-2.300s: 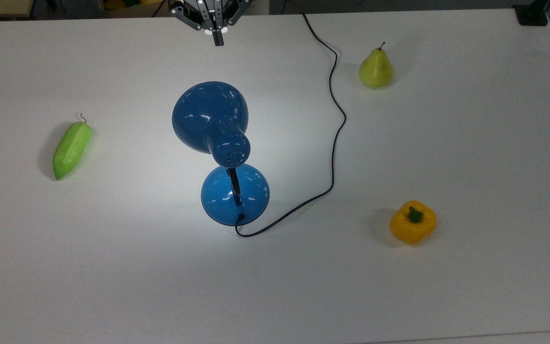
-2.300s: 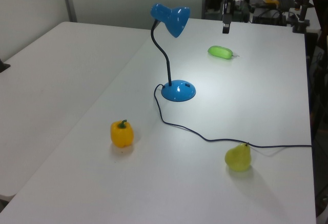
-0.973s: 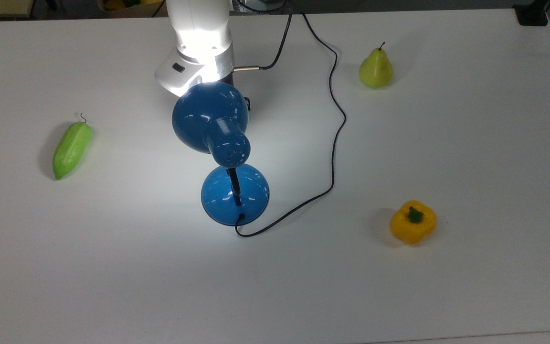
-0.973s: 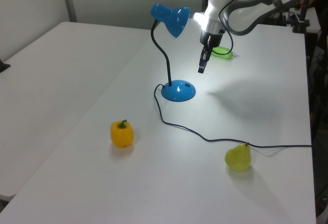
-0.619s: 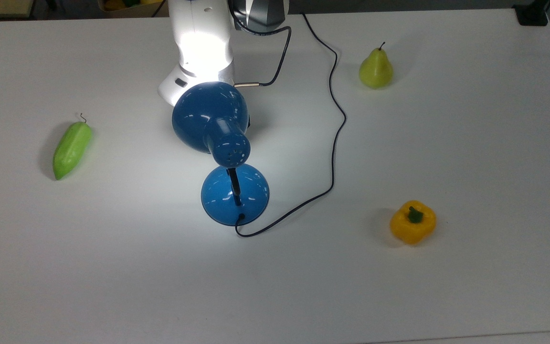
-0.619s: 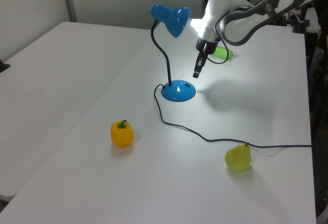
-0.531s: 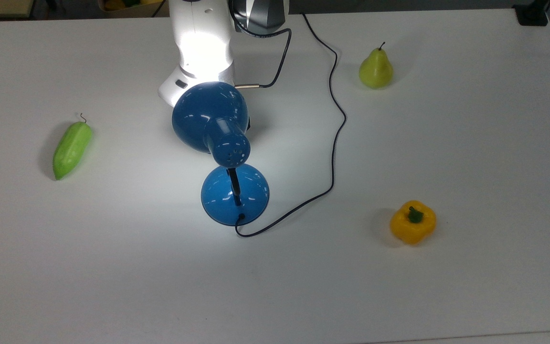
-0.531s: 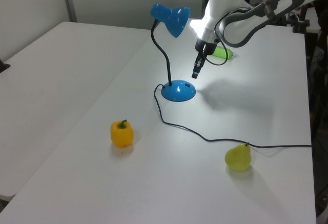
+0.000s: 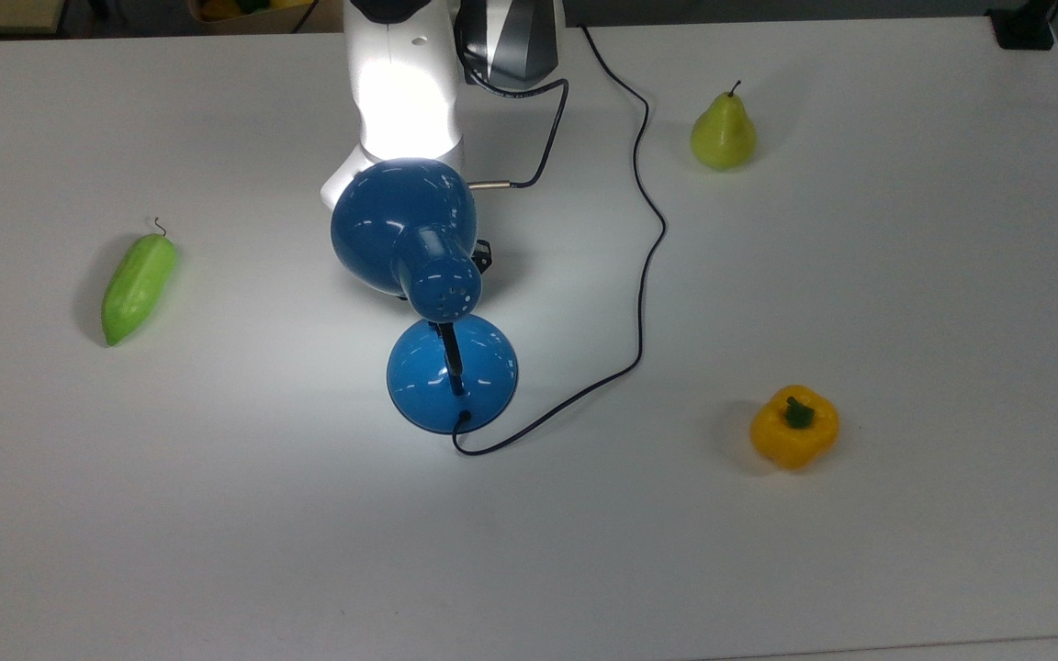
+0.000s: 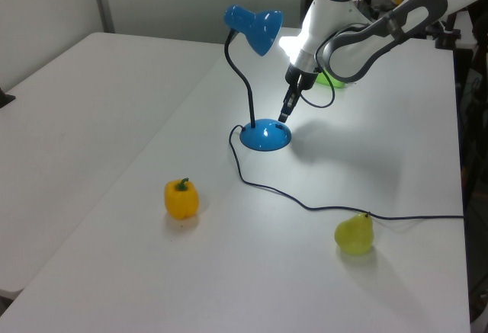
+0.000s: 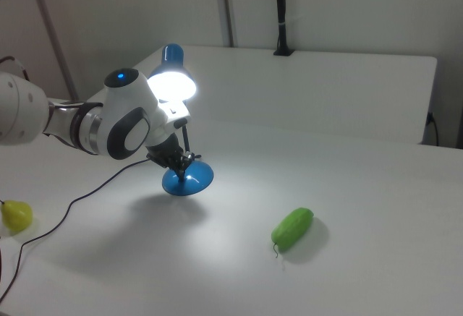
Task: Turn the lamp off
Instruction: 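Press the switch on the lamp base with the gripper fingers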
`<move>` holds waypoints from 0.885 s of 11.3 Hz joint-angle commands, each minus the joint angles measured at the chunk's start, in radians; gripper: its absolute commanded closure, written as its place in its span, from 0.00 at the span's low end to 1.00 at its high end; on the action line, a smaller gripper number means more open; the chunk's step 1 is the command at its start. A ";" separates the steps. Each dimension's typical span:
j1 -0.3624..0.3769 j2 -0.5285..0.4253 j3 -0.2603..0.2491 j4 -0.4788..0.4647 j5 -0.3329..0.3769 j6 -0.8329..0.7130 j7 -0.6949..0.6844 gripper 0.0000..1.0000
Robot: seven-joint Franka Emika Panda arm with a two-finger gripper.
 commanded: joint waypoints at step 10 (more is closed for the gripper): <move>0.010 0.027 0.007 -0.053 -0.015 0.052 0.020 1.00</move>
